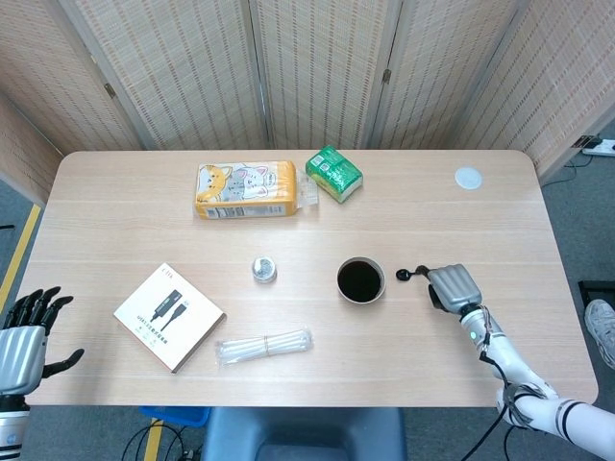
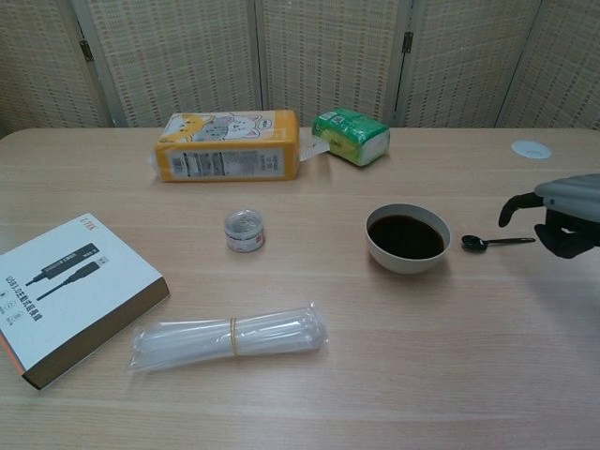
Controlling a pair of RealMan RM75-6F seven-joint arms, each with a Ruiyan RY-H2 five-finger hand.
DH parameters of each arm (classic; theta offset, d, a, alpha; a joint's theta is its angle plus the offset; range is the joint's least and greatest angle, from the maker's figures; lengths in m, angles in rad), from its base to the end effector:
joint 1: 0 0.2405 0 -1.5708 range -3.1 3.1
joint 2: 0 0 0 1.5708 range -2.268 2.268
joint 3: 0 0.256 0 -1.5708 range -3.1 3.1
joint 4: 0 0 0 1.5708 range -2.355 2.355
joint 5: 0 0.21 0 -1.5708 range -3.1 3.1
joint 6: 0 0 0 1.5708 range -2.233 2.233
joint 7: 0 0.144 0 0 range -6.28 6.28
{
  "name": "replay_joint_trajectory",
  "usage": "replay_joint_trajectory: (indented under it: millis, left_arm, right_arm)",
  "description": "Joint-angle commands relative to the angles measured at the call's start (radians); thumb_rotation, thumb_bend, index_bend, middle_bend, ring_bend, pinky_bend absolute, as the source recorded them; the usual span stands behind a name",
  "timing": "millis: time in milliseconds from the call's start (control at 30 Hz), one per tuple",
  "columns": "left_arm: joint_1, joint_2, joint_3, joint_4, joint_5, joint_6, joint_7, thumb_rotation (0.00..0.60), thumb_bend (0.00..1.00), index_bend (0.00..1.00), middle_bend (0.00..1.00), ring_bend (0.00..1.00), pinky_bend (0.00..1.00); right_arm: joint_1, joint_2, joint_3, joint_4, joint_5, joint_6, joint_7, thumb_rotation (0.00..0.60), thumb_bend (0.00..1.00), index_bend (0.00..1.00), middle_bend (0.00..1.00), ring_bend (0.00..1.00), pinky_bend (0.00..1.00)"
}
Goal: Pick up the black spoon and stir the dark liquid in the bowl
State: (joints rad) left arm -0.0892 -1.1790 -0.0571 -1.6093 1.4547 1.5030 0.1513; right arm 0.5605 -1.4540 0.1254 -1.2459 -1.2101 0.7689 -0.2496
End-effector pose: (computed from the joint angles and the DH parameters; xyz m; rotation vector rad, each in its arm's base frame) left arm -0.3099 0.1834 0.1457 -1.3676 -0.8350 -0.8292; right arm -0.2861 -0.3315 0.0159 1.8461 -0.9789 0.5233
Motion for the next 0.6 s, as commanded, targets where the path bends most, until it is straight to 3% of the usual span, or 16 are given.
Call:
replay_joint_trajectory:
  millis: [33, 600]
  left_arm:
    - [-0.001, 0.001, 0.0, -0.001, 0.001, 0.0, 0.001, 0.6, 0.18, 0.23, 0.15, 0.12, 0.14]
    - [0.005, 0.008, -0.001, -0.005, -0.006, -0.001, -0.004, 0.6, 0.18, 0.23, 0.15, 0.12, 0.14]
  right_arm:
    - [0.033, -0.046, 0.002, 0.061, 0.019, -0.038, 0.011, 0.6, 0.74, 0.27, 0.94, 1.0, 1.0]
    - [0.095, -0.127, -0.011, 0.159, 0.009, -0.082, 0.056, 0.6, 0.74, 0.27, 0.94, 1.0, 1.0]
